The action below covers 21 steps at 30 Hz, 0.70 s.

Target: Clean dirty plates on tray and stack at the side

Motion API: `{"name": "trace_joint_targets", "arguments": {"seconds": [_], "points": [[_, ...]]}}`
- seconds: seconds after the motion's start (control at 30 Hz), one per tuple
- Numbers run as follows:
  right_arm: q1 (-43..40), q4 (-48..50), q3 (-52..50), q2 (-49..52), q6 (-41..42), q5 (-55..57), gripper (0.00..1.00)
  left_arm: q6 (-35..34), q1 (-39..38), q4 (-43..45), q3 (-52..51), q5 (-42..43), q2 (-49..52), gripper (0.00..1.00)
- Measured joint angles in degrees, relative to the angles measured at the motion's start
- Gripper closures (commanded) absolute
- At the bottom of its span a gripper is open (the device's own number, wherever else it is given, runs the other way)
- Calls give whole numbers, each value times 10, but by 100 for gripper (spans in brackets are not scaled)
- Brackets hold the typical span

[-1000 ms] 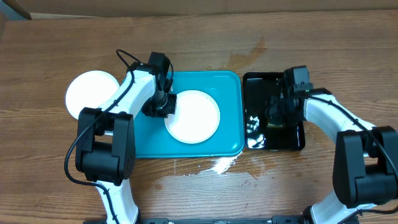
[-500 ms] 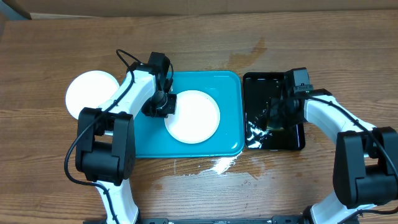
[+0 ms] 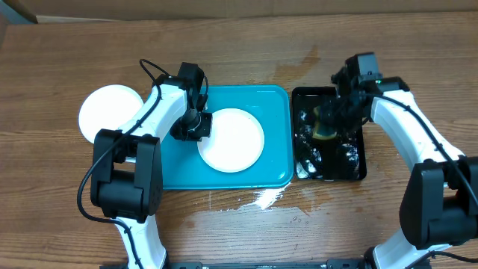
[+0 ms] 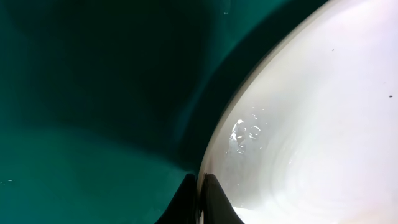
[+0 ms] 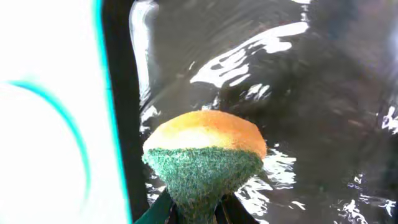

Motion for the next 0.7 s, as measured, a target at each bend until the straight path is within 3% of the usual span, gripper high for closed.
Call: {"name": "trace_joint_targets", "arguments": {"seconds": [0.3, 0.4, 0.47, 0.7], "points": [[51, 67, 24, 0, 14, -101, 88, 0, 0, 0, 0, 0, 0, 96], [109, 88, 24, 0, 14, -75, 89, 0, 0, 0, 0, 1, 0, 96], [153, 101, 24, 0, 14, -42, 96, 2, 0, 0, 0, 3, 0, 96], [263, 132, 24, 0, -7, 72, 96, 22, 0, 0, 0, 38, 0, 96]]}}
